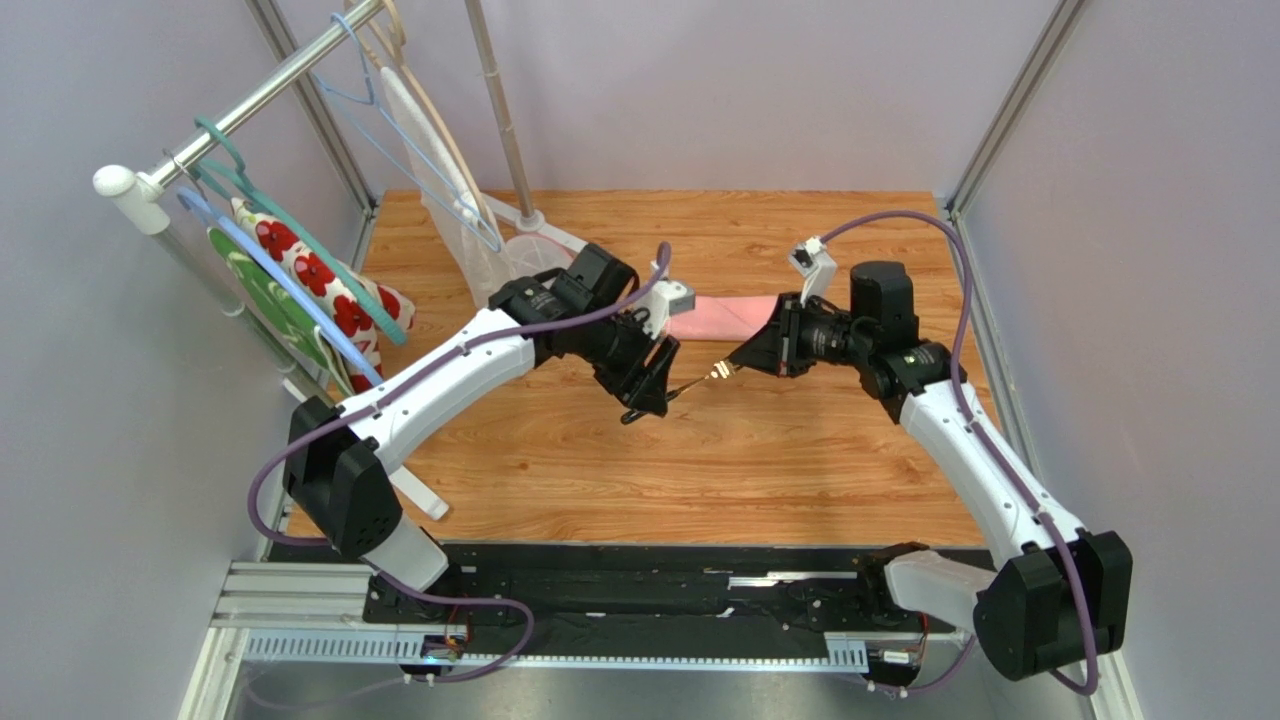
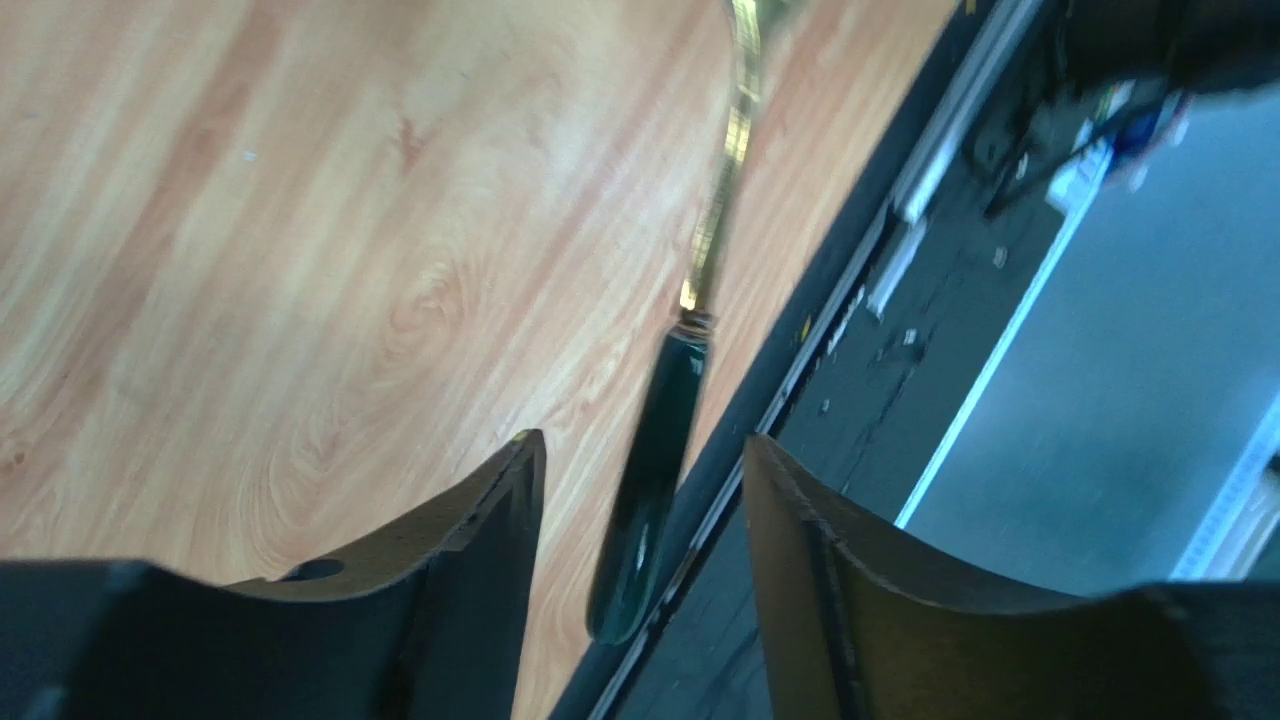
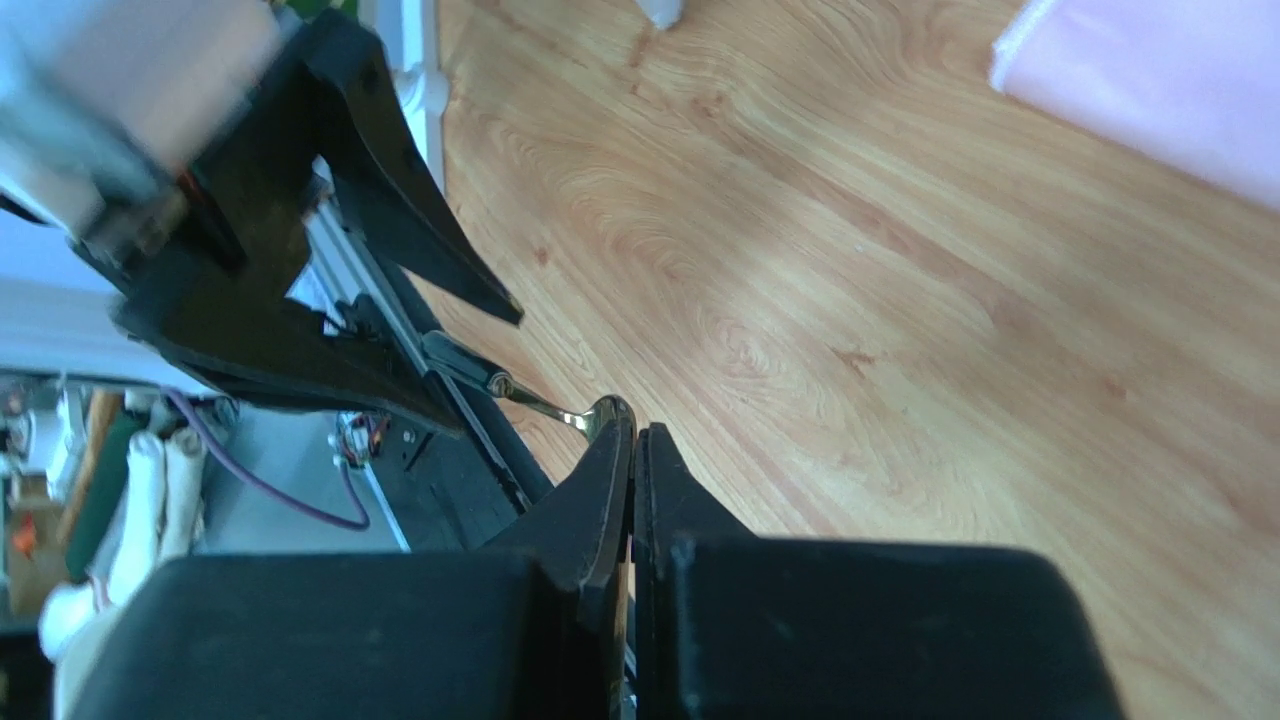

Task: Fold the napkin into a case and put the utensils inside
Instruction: Pass from the left arm to the right, then insert the fork into the folded napkin.

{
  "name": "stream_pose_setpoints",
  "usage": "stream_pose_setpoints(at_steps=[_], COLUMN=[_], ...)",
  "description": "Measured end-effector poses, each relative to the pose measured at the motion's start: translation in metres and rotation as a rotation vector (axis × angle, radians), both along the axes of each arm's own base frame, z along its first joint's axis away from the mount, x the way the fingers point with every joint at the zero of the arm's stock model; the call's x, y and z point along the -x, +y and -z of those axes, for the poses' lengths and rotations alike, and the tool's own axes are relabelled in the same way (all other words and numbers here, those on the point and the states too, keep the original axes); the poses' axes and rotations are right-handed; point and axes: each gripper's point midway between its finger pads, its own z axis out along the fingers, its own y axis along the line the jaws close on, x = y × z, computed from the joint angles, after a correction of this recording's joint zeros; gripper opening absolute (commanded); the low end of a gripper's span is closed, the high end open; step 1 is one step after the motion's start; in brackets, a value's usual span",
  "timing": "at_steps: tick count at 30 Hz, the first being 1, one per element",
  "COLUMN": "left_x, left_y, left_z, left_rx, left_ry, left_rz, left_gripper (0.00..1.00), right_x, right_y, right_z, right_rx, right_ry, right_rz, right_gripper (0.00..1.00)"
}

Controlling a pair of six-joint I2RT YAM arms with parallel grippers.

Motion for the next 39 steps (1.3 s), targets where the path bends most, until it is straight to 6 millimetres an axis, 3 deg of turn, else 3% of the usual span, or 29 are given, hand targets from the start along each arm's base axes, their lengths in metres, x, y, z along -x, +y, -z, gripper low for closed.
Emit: stream_pose_setpoints(at_steps=[2,3,6,7,11,14,18,22,26,34,39], left_x=[-0.019,-0.033,-0.071,-0.084,-0.124,-0.162,-0.208,-0.239,-0.257,-0.282,-0.290], left_y=[0.002,0.003,0.005,0.005,-0.012,-0.040,-0.067,-0.073,-0.069,-0.050,-0.043], left_z=[-0.005,-0.010,-0.025,-0.031,-0.050,-0.041,0.007,0.064,0.088,0.092,0.107], left_rx=[0.035,0.063,0.149,0.182,0.306,0.362,0.353,0.286,0.259,0.271,0.260], left_ry=[0.003,0.001,-0.016,-0.032,-0.064,-0.062,-0.033,-0.006,-0.002,0.007,0.029], left_rz=[-0.082,-0.143,-0.305,-0.355,-0.467,-0.509,-0.568,-0.639,-0.681,-0.756,-0.778], left_gripper=[0.42,0.27,0.04,0.01,0.00,0.00,0.00,0.00,0.00,0.00,0.00], right_x=[-0.004,-0.008,-0.032,-0.042,-0.076,-0.093,-0.118,-0.142,-0.162,-0.186,-0.195], right_y=[-0.009,-0.014,-0.048,-0.066,-0.129,-0.149,-0.162,-0.180,-0.193,-0.197,-0.195], right_z=[0.007,0.011,0.024,0.029,0.044,0.058,0.070,0.075,0.083,0.107,0.117], right_rx=[0.009,0.016,0.033,0.032,0.037,0.057,0.086,0.083,0.088,0.091,0.093], right_ry=[0.021,0.027,0.061,0.078,0.115,0.146,0.162,0.148,0.148,0.183,0.205], right_rz=[0.076,0.116,0.299,0.376,0.610,0.681,0.726,0.771,0.803,0.804,0.797], right_gripper=[0.00,0.00,0.00,0.00,0.00,0.00,0.00,0.00,0.00,0.00,0.00])
